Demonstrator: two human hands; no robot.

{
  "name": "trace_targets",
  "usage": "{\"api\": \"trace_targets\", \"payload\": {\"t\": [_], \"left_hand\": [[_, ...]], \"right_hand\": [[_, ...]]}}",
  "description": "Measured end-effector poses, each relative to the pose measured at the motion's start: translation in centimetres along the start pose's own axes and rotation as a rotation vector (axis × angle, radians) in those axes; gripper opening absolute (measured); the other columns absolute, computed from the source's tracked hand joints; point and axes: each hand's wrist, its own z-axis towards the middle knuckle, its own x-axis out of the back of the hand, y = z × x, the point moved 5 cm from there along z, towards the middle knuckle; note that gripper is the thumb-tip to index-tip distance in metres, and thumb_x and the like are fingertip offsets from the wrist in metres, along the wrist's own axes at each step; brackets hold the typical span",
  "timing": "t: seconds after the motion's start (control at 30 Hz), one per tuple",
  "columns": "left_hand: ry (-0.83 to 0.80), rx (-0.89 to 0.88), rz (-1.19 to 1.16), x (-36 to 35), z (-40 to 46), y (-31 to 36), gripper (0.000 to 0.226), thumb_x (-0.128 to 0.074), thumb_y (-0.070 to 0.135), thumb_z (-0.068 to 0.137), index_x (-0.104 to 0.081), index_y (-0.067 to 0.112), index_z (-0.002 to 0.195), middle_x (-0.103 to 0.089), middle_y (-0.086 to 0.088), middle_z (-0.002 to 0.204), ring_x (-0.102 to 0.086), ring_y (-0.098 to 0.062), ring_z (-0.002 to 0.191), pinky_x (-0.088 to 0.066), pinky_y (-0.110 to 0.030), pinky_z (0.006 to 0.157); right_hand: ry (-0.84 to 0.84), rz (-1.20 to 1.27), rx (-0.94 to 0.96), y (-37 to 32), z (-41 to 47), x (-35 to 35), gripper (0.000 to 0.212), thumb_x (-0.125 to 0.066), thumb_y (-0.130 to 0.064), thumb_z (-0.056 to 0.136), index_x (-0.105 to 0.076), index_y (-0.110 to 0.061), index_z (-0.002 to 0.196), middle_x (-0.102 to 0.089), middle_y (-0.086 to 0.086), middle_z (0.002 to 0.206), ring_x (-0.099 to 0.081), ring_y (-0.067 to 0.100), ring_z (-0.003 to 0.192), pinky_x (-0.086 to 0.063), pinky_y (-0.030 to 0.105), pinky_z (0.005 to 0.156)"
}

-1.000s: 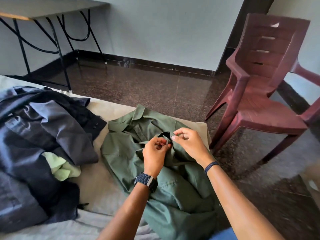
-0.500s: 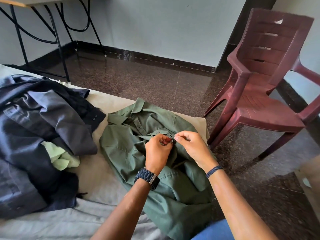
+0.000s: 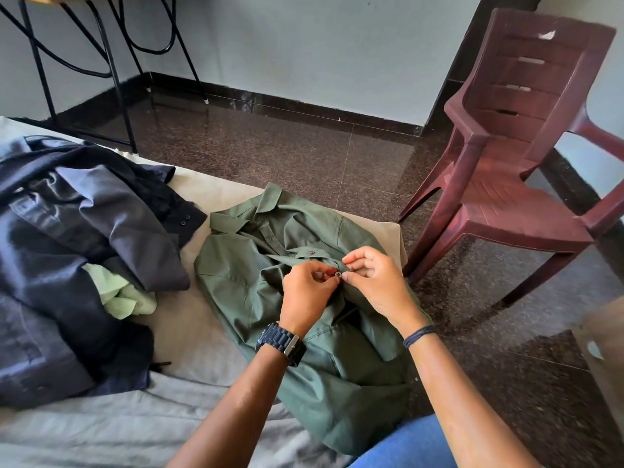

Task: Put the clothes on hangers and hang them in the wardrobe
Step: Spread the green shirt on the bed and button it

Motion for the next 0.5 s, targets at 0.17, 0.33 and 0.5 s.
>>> {"api": "trace_targets", "payload": {"t": [0.17,0.33,0.5], "left_hand": [[0.041,-0.08,0.088,0.2,-0.5,0.9,0.005,-0.07,0.012,0.082,-0.073,0.014,0.085,-0.064,0.009,0.067,-0.056,0.004,0.062,-0.044,-0.005,0.059],[0.069,-0.085,0.082,0.3,-0.9,0.9,0.008,-0.068,0.011,0.082,-0.074,0.015,0.085,-0.062,0.013,0.063,-0.056,0.003,0.06,-0.046,-0.011,0.06],[0.085,-0.07,0.047,0.4,-0.7,0.6,0.01,-0.068,0.009,0.082,-0.076,0.013,0.088,-0.061,0.014,0.064,-0.056,0.007,0.059,-0.045,-0.006,0.064]], "right_hand": [[0.063,-0.184,0.101,-0.7,-0.8,-0.1,0.025,-0.072,-0.003,0.078,-0.06,-0.022,0.089,-0.063,-0.008,0.082,-0.062,0.003,0.071,-0.049,0.012,0.069],[0.052,-0.227,0.166,-1.5,-1.5,-0.4,0.015,-0.064,-0.008,0.084,-0.06,-0.017,0.096,-0.066,-0.012,0.077,-0.063,0.0,0.071,-0.045,0.007,0.068],[0.045,-0.078,0.066,-0.7,-1.2,-0.1,0.015,-0.064,-0.003,0.085,-0.057,-0.015,0.091,-0.071,-0.002,0.079,-0.064,0.001,0.065,-0.048,0.012,0.066]]}}
